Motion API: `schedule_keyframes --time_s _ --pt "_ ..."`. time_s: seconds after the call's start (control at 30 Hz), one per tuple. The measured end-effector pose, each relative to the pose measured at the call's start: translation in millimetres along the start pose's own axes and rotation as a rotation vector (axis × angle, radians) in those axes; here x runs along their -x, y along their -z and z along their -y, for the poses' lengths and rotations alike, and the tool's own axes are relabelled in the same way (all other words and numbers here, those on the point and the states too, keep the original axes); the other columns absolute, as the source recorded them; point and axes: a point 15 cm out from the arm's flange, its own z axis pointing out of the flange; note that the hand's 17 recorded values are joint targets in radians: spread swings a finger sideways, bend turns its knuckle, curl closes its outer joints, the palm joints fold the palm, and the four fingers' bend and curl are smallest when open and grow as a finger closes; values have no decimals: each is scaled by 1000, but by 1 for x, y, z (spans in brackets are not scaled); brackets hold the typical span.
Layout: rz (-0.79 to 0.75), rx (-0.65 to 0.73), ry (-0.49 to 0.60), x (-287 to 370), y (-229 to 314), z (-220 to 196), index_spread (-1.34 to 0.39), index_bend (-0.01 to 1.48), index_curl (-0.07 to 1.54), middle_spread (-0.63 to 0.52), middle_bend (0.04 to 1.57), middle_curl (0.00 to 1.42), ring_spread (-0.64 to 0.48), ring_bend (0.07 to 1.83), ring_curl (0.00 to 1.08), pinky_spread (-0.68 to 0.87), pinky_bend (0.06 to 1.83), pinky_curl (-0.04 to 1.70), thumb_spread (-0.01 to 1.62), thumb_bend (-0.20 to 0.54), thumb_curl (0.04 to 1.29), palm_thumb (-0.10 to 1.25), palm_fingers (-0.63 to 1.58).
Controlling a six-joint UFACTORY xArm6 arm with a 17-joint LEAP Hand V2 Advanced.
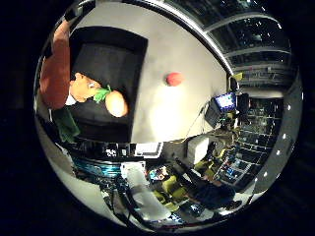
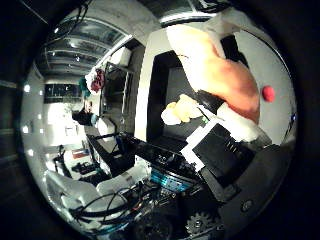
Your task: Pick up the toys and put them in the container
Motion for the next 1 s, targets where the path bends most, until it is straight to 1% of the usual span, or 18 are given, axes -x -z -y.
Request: schedule_keyframes --time_s 0.1,0.17,0.2,0.23,0.33,0.5,0.63,0.8,1.0 --pt "-2 34 19 6 -18 1 -465 165 408 -26 247 325 84 414 244 410 446 218 982 -36 521 873 192" --pt "-7 61 26 6 -29 -1 -469 101 329 24 195 311 132 433 249 417 513 246 996 -39 488 821 112" --pt "-11 66 32 5 -31 -1 -473 74 287 39 218 319 154 447 251 424 548 259 992 -44 465 784 77" --pt "-16 69 42 3 -32 -1 -475 100 271 63 190 312 164 464 256 426 578 270 992 -43 449 758 46" --pt "-20 72 55 0 -32 -1 -472 116 220 111 206 320 202 499 260 432 647 290 978 -39 392 680 4" --pt "-23 79 46 -26 -26 -3 -418 135 203 120 253 337 211 490 255 433 663 292 978 -32 350 626 0" --pt "-24 58 -2 -74 -14 -2 -388 154 215 78 314 350 193 473 247 426 615 275 980 -26 342 626 58" --pt "-26 58 -79 -144 -18 -21 -379 159 237 29 357 352 169 468 243 411 553 257 999 -17 336 657 130" --pt "-54 -20 -154 -248 -11 -28 -391 176 271 -10 365 346 129 458 235 398 470 237 1012 -19 345 717 225"
